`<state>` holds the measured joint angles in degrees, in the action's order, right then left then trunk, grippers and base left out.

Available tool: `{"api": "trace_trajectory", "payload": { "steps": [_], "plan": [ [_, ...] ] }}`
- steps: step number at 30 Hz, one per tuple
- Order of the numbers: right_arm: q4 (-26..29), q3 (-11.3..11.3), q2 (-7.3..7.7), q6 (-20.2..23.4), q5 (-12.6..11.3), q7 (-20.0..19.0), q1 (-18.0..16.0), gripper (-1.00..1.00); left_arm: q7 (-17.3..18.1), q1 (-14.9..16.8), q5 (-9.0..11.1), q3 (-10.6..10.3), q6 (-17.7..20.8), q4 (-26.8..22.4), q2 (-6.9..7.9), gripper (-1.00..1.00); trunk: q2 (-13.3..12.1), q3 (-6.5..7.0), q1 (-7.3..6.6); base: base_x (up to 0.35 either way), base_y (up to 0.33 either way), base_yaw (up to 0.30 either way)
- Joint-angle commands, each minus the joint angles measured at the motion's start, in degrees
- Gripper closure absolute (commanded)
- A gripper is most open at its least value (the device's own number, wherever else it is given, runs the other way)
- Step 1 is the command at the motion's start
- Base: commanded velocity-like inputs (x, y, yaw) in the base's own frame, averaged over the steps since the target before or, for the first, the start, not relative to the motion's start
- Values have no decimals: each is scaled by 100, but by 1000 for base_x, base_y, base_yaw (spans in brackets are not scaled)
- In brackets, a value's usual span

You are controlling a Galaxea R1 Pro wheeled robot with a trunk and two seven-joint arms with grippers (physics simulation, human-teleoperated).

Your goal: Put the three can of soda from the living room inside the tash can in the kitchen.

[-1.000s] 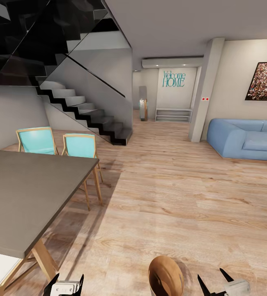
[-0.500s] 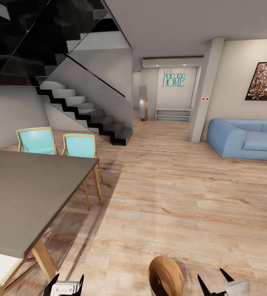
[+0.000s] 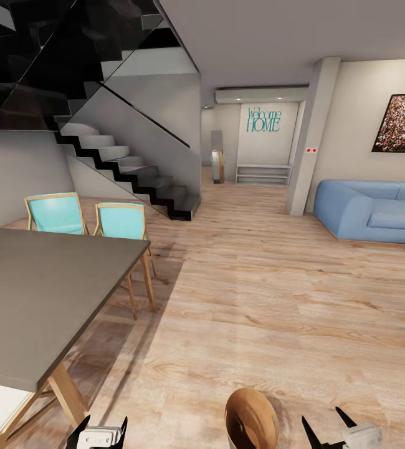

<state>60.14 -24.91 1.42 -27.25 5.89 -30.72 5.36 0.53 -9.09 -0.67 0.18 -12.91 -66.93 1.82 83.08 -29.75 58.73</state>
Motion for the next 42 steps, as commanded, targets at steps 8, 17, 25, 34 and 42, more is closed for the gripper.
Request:
{"api": "trace_trajectory", "payload": {
  "steps": [8, 17, 25, 34, 42],
  "plan": [
    [243, 24, -5, 584, 14, 4, -43, -100, 6, 2, 9, 0, 20, -2, 0, -100, 0, 0, 0, 0, 0, 0],
    [728, 66, 148, 3661, 99, -24, -1130, -100, 8, 2, 12, -5, 32, 8, 2, -100, 0, 0, 0, 0, 0, 0],
    [-1698, 931, 660, 6939, 1352, 130, -4603, -100, 3, 2, -5, -54, 34, -3, -4, -100, 0, 0, 0, 0, 0, 0],
    [-4996, 1014, 933, 7440, 1771, 1565, -7136, -100, 1, -5, 12, -72, 34, -12, -6, -100, 0, 0, 0, 0, 0, 0],
    [-5514, 1014, 970, 7907, 1795, 1798, -7368, -100, -1, -1, -10, -75, 34, -5, -6, -100, 0, 0, 0, 0, 0, 0]
  ]
}}
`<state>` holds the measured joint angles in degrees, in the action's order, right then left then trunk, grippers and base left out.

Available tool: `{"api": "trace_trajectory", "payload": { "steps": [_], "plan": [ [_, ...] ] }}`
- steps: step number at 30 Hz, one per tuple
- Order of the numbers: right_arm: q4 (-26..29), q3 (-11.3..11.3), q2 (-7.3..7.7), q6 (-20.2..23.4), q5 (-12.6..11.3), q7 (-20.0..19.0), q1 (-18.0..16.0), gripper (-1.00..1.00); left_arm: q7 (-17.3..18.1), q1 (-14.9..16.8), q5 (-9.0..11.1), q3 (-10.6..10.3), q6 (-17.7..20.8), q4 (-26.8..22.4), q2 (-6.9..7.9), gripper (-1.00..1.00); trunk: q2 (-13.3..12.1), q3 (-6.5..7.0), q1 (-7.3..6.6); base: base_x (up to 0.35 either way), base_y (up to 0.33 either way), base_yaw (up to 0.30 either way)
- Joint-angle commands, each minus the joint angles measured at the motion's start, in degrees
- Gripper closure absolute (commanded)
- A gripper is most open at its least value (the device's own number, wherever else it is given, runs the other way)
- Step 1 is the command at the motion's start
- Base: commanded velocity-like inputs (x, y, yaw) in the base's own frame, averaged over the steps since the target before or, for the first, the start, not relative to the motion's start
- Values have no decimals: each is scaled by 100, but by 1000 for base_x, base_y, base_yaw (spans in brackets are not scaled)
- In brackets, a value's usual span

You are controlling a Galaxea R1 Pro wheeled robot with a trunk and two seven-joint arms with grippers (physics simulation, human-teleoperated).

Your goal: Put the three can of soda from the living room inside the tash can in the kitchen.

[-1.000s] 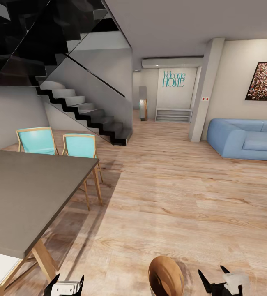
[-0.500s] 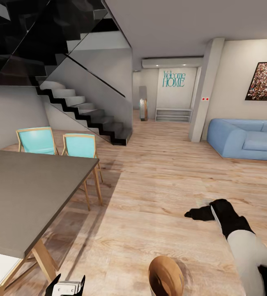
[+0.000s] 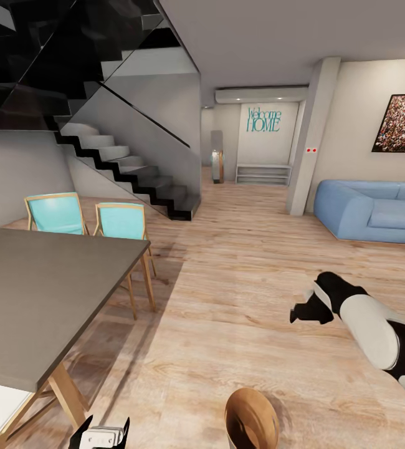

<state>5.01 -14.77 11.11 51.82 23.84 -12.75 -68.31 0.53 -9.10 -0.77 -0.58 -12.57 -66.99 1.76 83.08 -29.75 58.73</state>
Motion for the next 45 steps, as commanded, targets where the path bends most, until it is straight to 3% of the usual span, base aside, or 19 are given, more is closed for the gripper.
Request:
{"api": "trace_trajectory", "payload": {
  "steps": [1, 5, 20, 45],
  "plan": [
    [-63, 0, 10, 11, 2, 7, -4, -100, 0, 0, -1, 0, 0, 1, 0, -100, 0, 0, 0, 0, 0, 0],
    [-204, 0, 13, 14, 3, 13, -6, -100, 0, -1, -2, 2, 0, 1, 0, -100, 0, 0, 0, 0, 0, 0],
    [-337, 8, -158, -295, 7, 18, 61, -100, 5, -4, 6, -10, 99, -26, 0, -100, 602, -269, 329, 0, 0, 0],
    [-281, 32, -69, -503, 70, -6, 301, -100, 3, 0, 2, -20, 369, -16, 0, -100, 1604, -718, 879, 0, 0, 0]
  ]
}}
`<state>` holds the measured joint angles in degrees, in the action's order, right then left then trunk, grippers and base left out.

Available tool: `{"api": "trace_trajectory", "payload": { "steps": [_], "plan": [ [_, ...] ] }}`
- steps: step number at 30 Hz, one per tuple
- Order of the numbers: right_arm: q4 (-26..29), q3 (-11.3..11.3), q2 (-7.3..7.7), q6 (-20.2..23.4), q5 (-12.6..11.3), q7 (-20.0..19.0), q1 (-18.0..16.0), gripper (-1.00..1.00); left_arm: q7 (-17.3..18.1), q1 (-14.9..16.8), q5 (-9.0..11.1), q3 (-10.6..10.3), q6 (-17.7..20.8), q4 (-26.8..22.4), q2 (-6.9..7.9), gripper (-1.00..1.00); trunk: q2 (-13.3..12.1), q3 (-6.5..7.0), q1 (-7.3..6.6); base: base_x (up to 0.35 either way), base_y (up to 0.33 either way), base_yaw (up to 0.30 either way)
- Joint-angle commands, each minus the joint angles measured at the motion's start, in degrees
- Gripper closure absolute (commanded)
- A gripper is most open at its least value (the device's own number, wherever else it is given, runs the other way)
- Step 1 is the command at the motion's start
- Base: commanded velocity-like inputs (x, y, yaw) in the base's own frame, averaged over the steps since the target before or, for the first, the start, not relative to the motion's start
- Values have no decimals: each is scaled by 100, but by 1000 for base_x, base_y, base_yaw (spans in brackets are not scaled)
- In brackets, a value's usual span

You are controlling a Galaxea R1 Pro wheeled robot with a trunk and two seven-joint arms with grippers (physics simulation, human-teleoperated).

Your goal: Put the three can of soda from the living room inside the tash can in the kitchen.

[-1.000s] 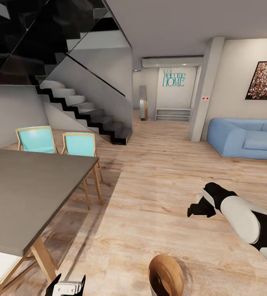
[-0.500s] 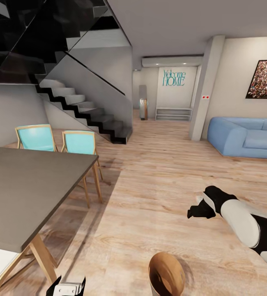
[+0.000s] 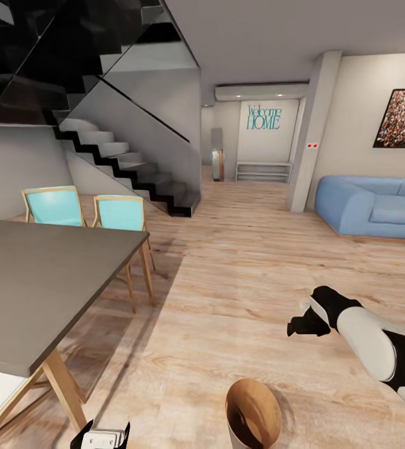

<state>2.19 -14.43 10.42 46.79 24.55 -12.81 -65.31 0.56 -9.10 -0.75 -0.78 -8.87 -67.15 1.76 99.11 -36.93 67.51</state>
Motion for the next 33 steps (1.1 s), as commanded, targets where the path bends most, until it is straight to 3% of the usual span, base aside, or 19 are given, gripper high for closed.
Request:
{"api": "trace_trajectory", "payload": {
  "steps": [1, 12, 24, 33],
  "plan": [
    [8, -1, 1, -1, -2, 0, 11, -100, -1, -1, -1, 0, 0, 0, 0, -100, 42, -18, 23, 0, 0, 0],
    [-40, 17, 2, -430, 11, -18, 68, -100, -3, -1, -4, -1, 1, 2, 0, -100, 483, -216, 264, 0, 0, 0],
    [-54, 19, -66, -490, -11, -43, 165, -100, 2, 4, -13, -1, 15, 23, 0, -100, 964, -431, 528, 0, 0, 0],
    [-53, 6, -82, -508, -38, -79, 292, -100, 15, 6, -7, -1, 238, 25, 0, -100, 1325, -593, 725, 0, 0, 0]
  ]
}}
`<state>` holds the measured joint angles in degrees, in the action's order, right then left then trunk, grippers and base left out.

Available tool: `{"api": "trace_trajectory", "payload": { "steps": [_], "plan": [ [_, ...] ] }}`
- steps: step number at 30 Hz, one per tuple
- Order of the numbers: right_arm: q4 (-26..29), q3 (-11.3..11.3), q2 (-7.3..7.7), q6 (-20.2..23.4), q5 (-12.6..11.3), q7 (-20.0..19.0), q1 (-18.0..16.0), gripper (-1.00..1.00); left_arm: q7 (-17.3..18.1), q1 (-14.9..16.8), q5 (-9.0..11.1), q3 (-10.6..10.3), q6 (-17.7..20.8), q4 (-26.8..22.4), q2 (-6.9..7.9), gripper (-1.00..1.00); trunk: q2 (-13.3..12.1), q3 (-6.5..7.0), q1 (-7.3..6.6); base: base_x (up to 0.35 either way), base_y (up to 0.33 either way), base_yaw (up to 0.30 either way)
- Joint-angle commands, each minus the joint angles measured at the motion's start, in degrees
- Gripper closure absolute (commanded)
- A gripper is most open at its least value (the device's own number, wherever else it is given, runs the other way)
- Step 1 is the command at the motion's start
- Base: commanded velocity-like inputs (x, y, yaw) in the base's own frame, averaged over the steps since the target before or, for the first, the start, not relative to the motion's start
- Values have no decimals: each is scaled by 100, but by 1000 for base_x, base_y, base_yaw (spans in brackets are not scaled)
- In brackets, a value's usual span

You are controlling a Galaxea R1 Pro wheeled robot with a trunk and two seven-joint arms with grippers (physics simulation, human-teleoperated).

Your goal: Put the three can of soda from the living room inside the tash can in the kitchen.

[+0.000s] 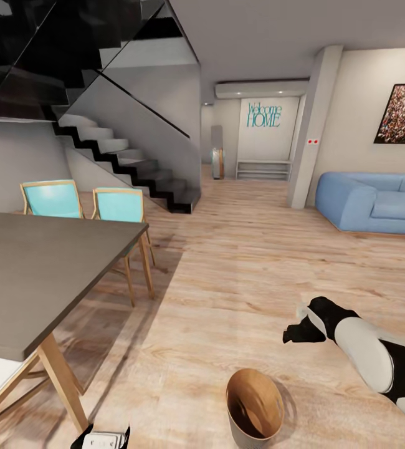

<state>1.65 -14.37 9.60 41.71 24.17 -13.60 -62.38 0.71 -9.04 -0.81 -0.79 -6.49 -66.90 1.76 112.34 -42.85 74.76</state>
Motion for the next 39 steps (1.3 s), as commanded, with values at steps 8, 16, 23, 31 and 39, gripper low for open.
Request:
{"api": "trace_trajectory", "payload": {
  "steps": [8, 16, 23, 31, 39],
  "plan": [
    [-12, -3, -18, -370, -4, -11, 133, -100, 8, 6, 2, 0, 51, 1, 0, -100, 322, -144, 176, 0, 0, 0],
    [-7, -2, -16, -435, 26, -9, 222, -100, 8, 7, -2, 0, 60, 1, 0, -100, 643, -288, 352, 0, 0, 0],
    [-11, 1, -20, -443, 26, -10, 250, -100, 9, 7, -3, 0, 69, -6, -4, -100, 924, -413, 506, 0, 0, 0],
    [-13, 8, -23, -444, 26, -8, 288, -100, 9, 7, -1, 0, 77, -3, -7, -100, 1245, -557, 681, 0, 0, 0],
    [-3, 13, -26, -444, 26, -10, 296, -100, 4, 7, 2, 8, 228, 1, -9, -100, 1566, -701, 857, 0, 0, 0]
  ]
}}
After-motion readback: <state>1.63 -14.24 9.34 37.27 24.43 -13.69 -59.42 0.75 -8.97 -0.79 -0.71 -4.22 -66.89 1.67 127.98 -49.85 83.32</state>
